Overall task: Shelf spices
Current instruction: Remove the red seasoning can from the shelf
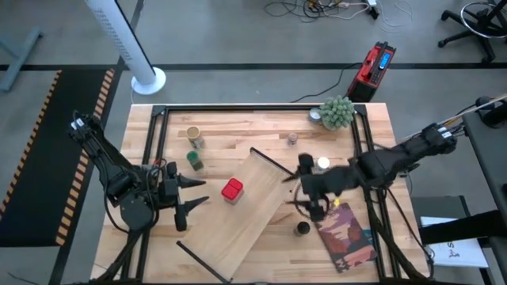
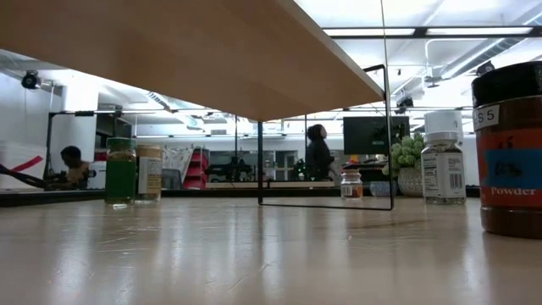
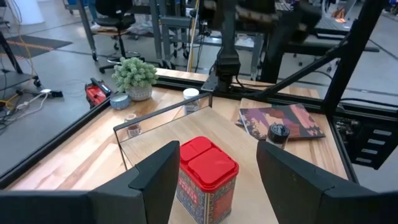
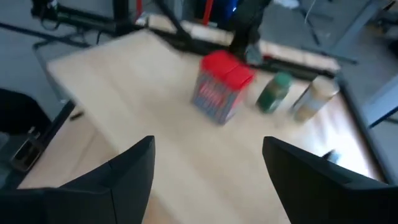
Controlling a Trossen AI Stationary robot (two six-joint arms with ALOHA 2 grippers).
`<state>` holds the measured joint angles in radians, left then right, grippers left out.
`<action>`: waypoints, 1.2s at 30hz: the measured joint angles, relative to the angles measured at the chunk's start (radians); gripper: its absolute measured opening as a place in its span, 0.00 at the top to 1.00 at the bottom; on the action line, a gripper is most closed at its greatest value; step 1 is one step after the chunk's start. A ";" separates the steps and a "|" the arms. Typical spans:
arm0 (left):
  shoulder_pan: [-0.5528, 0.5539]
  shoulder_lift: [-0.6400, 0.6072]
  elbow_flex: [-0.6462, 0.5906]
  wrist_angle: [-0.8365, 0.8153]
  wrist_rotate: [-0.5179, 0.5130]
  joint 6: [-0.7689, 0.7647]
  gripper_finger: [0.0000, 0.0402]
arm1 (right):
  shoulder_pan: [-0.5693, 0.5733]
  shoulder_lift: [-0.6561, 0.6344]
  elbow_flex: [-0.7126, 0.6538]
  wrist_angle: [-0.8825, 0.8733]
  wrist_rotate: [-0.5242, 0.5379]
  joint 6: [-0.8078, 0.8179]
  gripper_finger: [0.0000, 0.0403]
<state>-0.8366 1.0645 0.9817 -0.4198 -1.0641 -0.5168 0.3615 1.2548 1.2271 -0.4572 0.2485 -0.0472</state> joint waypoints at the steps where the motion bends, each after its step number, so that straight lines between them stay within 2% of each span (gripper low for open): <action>1: 0.002 0.000 0.000 0.000 0.001 -0.002 0.49 | -0.019 0.005 0.023 -0.010 -0.013 -0.021 0.33; 9: 0.003 -0.002 0.000 0.002 0.033 -0.051 0.49 | -0.166 0.126 0.181 -0.114 -0.183 -0.103 0.33; 14: 0.003 -0.004 0.000 0.002 0.036 -0.057 0.49 | -0.215 0.234 0.286 -0.194 -0.292 -0.163 0.31; 22: 0.003 -0.014 0.000 0.000 0.081 -0.076 0.49 | -0.228 0.368 0.447 -0.320 -0.311 -0.307 0.28; 30: 0.007 -0.025 0.000 -0.007 0.088 -0.077 0.49 | -0.265 0.552 0.686 -0.411 -0.426 -0.401 0.29; 36: 0.003 -0.026 0.000 -0.009 0.090 -0.083 0.49 | -0.285 0.686 0.848 -0.480 -0.455 -0.474 0.29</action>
<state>-0.8341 1.0386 0.9817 -0.4288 -0.9737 -0.5999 0.0764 1.9412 2.0753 -0.9374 -0.2064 -0.5214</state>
